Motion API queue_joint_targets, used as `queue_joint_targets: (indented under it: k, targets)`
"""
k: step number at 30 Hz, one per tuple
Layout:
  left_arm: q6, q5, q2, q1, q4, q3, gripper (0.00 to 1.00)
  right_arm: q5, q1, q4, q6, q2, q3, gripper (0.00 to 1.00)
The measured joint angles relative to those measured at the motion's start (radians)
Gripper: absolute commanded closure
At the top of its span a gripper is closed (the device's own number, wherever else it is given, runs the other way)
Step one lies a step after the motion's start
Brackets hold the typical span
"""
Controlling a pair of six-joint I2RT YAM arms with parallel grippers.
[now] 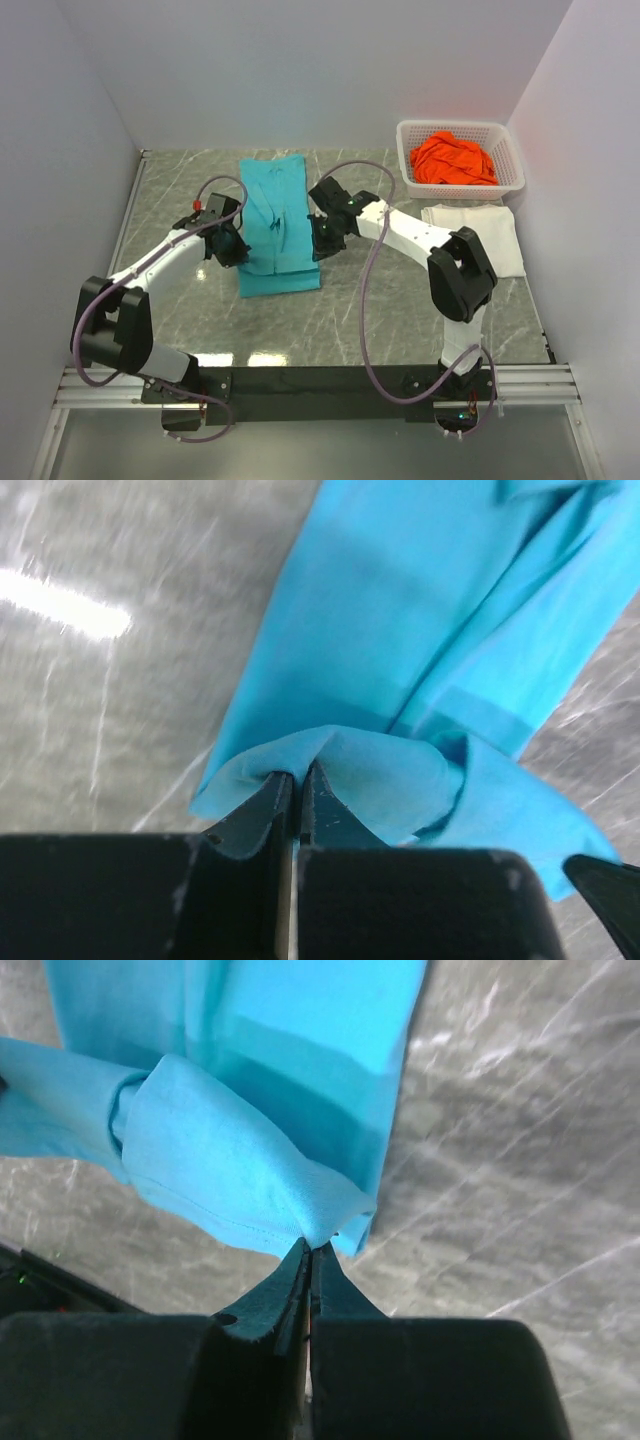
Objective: Fold and stack the t-shirts
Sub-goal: Fold the tshirt
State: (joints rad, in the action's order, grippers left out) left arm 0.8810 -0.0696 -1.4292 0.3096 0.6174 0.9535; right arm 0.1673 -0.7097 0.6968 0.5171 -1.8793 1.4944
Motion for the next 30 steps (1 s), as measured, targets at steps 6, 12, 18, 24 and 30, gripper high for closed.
queue_joint_targets:
  k: [6, 12, 18, 24, 30]
  targets:
    - [-0.032, -0.002, -0.052, -0.012, -0.095, 0.018, 0.99, -0.004, 0.021, -0.033, -0.037, -0.062, 0.053, 1.0]
    - [-0.043, -0.007, -0.085, -0.022, -0.175, 0.018, 0.99, -0.005, 0.039, -0.078, -0.059, -0.087, 0.062, 1.0]
    - [-0.048, -0.008, -0.128, -0.03, -0.251, 0.014, 0.99, -0.006, 0.056, -0.12, -0.071, -0.132, 0.064, 1.0]
    - [-0.047, -0.011, -0.16, -0.035, -0.312, -0.029, 0.99, -0.008, 0.068, -0.158, -0.083, -0.16, 0.064, 1.0]
    - [-0.047, -0.018, -0.182, -0.037, -0.348, -0.05, 0.99, -0.016, 0.071, -0.177, -0.098, -0.183, 0.064, 0.99]
